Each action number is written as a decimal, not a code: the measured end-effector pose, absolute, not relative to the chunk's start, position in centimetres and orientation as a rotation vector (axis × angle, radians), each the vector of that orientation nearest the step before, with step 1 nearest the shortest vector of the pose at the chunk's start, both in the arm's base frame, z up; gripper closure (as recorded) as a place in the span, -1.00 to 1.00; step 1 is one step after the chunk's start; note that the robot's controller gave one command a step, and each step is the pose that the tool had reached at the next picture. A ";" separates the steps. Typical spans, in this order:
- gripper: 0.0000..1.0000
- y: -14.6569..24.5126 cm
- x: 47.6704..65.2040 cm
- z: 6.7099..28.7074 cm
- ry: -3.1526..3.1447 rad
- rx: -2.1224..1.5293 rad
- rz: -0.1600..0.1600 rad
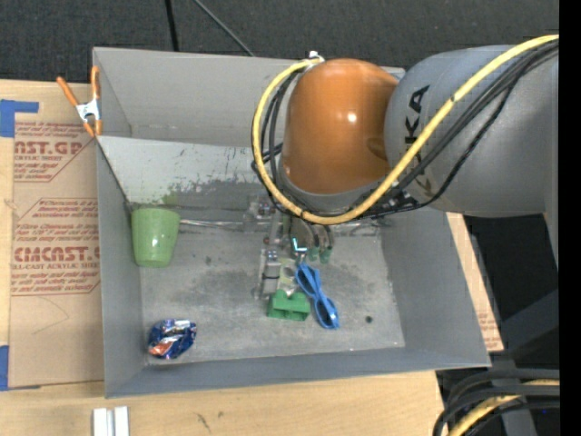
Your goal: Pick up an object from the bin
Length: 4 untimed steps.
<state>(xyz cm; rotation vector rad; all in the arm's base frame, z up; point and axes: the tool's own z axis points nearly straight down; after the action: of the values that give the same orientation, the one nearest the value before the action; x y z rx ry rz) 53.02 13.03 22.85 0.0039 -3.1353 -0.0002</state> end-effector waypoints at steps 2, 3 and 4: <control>-1.00 22.7 49.8 6.8 -2.802 1.416 -0.004; 1.00 22.7 49.8 6.9 -2.806 1.413 -0.004; 1.00 22.0 53.0 16.7 -2.804 1.443 0.000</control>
Offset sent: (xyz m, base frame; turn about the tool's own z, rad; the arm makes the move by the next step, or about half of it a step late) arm -0.0162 0.0583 -0.0821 -0.1555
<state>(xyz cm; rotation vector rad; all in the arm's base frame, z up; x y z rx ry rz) 53.01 22.03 16.72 1.4432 -2.8040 0.0004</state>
